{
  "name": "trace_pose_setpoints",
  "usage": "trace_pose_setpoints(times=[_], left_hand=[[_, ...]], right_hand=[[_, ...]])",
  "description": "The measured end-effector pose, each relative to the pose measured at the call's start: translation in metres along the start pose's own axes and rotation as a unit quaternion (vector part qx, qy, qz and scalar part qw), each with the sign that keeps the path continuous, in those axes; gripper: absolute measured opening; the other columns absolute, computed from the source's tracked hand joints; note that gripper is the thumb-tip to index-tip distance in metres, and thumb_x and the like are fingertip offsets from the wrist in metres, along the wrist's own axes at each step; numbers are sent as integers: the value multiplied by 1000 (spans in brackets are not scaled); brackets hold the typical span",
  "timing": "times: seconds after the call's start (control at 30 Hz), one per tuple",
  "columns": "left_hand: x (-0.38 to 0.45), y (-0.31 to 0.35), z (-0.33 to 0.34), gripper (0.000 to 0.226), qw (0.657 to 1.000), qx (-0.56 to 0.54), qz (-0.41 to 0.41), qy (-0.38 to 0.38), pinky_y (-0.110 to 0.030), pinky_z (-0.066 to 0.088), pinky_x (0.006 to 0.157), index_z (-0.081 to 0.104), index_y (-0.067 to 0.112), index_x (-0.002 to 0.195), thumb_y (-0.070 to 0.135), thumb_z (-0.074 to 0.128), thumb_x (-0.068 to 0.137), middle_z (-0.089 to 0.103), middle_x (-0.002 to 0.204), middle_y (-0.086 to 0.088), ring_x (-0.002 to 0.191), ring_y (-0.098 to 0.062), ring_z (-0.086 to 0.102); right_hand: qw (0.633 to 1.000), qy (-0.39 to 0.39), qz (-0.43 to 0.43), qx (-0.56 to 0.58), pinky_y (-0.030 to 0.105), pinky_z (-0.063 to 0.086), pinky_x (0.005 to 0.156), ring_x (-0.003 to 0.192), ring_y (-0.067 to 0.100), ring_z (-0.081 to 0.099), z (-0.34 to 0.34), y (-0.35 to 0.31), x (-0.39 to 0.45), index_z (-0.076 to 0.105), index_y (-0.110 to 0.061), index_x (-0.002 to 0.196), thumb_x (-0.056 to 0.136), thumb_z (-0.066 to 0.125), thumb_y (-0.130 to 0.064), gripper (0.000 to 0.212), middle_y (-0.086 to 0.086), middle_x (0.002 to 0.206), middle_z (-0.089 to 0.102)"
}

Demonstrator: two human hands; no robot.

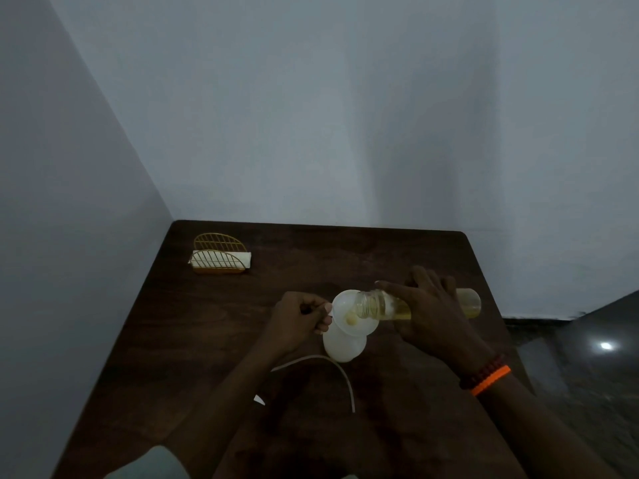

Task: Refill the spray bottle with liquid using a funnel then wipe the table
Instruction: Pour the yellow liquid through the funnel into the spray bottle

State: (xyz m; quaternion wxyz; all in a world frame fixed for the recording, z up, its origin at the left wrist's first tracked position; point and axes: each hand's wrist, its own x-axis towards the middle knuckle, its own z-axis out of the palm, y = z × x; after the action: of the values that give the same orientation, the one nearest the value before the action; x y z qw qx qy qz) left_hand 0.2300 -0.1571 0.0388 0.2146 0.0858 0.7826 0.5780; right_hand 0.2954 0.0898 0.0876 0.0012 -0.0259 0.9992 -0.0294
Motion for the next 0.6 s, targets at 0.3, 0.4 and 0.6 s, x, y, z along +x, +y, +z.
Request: trace_pose_setpoints(times=[0.3,0.4,0.6], left_hand=[[-1,1,0,18,1000,-8,-4,2,-45,62,79,76,3,99,15,63,97,76,85,-16,76,-22,72],[-1,2,1,19,1000,-13,-5,1,-47,61,80,75,1,100,15,63,97,76,86,-19,76,-23,71],[-2,4,1,19,1000,-11,-2,0,-47,61,80,75,1,100,15,62,97,76,86,-19,75,-22,71]], right_hand=[[1000,1,1,2,39,32,91,105,17,40,0,-1,1,45,-44,141,72,74,-40,75,-2,113,42],[1000,-1,0,-1,38,32,90,103,15,39,-1,-1,1,44,-44,141,72,74,-40,75,-4,111,40],[1000,2,0,4,38,32,90,103,16,39,0,-1,1,46,-43,139,71,74,-40,74,-3,112,41]])
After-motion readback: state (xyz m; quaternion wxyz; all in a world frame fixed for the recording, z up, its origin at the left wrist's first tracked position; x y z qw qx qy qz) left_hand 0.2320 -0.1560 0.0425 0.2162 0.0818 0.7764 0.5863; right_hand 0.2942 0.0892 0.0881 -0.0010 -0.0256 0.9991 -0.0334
